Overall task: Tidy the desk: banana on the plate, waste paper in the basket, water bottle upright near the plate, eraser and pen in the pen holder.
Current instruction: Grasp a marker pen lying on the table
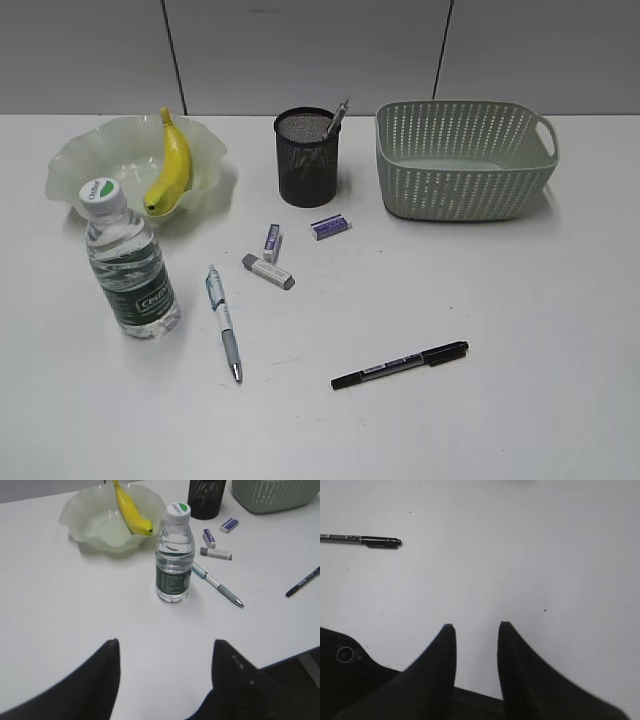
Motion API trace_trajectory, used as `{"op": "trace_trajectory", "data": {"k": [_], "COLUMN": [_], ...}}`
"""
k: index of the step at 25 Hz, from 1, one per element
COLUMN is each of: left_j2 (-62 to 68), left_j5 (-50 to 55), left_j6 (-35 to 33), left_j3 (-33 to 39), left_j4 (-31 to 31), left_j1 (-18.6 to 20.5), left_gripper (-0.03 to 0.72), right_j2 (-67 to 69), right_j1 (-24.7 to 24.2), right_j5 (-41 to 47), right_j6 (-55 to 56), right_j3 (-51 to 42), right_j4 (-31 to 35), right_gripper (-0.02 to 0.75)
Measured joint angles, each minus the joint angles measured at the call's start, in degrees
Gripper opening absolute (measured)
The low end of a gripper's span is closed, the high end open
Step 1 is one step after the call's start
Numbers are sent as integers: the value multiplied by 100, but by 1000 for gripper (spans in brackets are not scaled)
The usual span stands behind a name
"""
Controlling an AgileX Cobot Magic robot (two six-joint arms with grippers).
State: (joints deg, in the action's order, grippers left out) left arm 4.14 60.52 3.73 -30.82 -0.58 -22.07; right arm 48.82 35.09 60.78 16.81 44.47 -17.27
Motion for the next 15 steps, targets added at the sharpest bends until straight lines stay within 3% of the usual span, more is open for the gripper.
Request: {"op": "trace_trajectory", "data": {"k": [4,9,15], "left_j2": [580,1589,3272], "left_j5": [-18,-527,-1783], "left_j6": [-194,-1066,-3348], "left_j3": [0,-166,-289], "left_j4": [58,830,2743], "left_j1": [0,0,0], "left_gripper": [435,435,435], "right_j2": [-1739,-3738,-4895], "right_j1": [0,0,0], "right_j5": [-16,-137,-132], "right_j6": [-239,-1202,-1550], "right_j3": [-801,-1399,-1520], "right_j4": [203,971,1199], "right_gripper": [240,237,237]}}
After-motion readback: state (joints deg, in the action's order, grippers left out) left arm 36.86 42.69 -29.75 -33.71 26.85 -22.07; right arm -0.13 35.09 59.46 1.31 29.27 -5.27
